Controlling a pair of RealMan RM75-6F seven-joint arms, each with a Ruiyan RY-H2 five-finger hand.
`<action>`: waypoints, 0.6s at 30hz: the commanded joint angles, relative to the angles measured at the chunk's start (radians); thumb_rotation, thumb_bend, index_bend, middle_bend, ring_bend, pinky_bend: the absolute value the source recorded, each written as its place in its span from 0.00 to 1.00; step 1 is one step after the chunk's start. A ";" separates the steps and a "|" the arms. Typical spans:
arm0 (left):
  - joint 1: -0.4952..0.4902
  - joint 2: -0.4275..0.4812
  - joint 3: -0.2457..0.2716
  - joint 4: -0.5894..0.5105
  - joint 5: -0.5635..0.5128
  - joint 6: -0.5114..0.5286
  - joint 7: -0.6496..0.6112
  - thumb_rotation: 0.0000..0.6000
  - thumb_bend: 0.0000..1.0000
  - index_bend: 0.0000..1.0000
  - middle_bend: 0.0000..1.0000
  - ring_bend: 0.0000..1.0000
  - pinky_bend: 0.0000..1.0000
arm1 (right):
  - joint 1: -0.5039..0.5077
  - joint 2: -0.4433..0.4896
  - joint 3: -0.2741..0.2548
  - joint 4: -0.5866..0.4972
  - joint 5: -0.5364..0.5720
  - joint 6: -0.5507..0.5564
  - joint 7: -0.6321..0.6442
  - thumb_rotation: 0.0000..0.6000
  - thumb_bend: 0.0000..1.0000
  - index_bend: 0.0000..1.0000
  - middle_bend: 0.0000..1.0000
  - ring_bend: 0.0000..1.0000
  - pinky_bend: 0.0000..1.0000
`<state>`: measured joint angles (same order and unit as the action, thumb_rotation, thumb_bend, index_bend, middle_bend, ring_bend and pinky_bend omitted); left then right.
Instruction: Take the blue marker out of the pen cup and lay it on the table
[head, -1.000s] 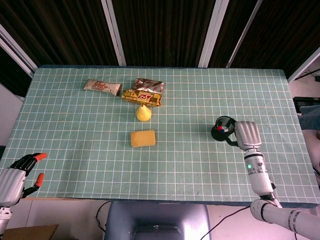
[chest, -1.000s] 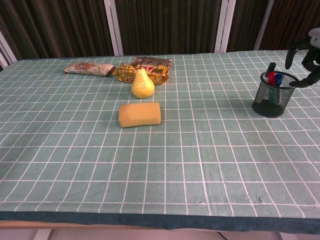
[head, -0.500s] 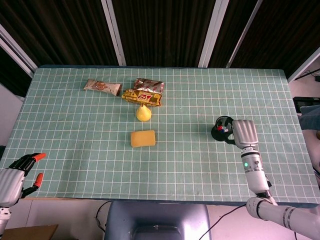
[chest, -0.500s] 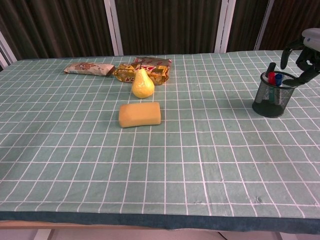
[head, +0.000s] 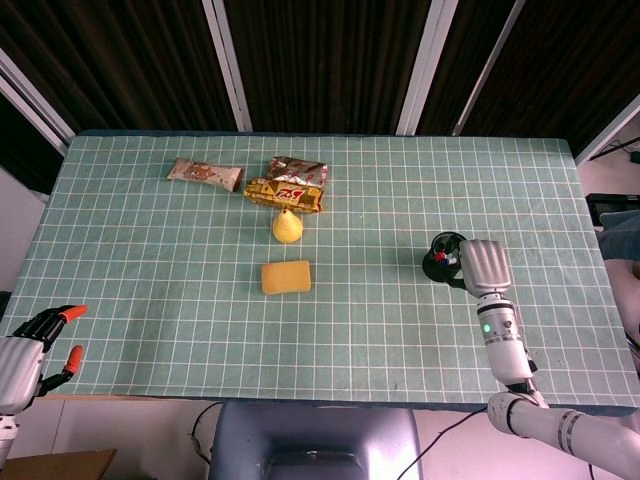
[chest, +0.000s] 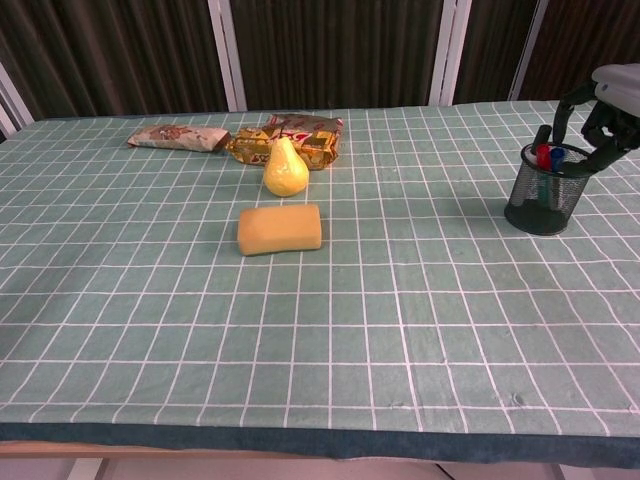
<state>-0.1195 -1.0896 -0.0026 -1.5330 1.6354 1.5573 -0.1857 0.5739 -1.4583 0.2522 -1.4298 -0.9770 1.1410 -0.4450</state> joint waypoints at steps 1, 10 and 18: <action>0.001 0.001 -0.001 0.000 -0.001 0.001 -0.003 1.00 0.48 0.23 0.23 0.22 0.39 | 0.002 -0.006 -0.001 0.008 -0.001 0.001 0.000 1.00 0.42 0.62 1.00 1.00 1.00; 0.004 0.001 -0.002 0.005 -0.001 0.007 -0.014 1.00 0.48 0.23 0.23 0.22 0.39 | 0.007 -0.028 -0.001 0.037 -0.010 0.007 0.007 1.00 0.45 0.63 1.00 1.00 1.00; 0.005 0.002 -0.002 0.005 0.001 0.009 -0.017 1.00 0.48 0.24 0.23 0.22 0.39 | 0.007 -0.035 -0.003 0.048 -0.016 0.009 0.011 1.00 0.51 0.64 1.00 1.00 1.00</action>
<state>-0.1149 -1.0879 -0.0046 -1.5281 1.6361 1.5660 -0.2023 0.5806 -1.4931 0.2493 -1.3825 -0.9925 1.1496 -0.4348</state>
